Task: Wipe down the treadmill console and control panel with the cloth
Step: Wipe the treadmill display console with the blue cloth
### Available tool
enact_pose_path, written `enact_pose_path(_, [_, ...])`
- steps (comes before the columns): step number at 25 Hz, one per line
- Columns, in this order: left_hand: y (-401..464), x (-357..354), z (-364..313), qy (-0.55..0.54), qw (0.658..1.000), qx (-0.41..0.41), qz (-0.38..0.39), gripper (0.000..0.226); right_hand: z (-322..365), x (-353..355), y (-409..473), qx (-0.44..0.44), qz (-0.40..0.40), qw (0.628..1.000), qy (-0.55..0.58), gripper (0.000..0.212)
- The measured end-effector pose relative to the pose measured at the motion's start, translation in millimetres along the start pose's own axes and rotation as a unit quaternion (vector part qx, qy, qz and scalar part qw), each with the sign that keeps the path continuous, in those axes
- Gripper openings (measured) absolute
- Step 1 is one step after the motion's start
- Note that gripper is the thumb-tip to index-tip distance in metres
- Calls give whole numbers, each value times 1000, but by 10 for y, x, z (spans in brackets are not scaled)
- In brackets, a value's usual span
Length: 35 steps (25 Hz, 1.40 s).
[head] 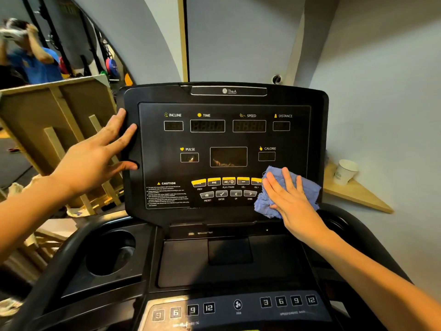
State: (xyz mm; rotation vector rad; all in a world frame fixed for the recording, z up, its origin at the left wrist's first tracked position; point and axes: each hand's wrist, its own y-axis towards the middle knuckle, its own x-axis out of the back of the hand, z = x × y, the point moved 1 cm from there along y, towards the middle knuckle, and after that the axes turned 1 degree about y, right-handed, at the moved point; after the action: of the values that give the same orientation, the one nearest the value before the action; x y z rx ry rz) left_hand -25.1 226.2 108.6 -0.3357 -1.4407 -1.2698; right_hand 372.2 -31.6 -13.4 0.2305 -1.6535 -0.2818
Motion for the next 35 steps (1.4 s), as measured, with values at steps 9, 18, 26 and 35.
enact_pose_path(9, [1, 28, -9, -7, 1000, 1, 0, 89, 1187, 47, 642, 79, -21, 997, -15, 110])
enact_pose_path(18, [7, 26, -1, 4, 1000, 0, 11, 91, 2289, 22, 1322, 197, -46, 978, -53, 96])
enact_pose_path(26, [9, 52, 61, -11, 1000, -1, -12, 76, 2215, 206, 1694, 209, -89, 967, -117, 85])
enact_pose_path(35, [38, 86, 91, -18, 1000, -10, -15, 74, 1833, 1158, 2651, 167, -137, 970, -112, 76])
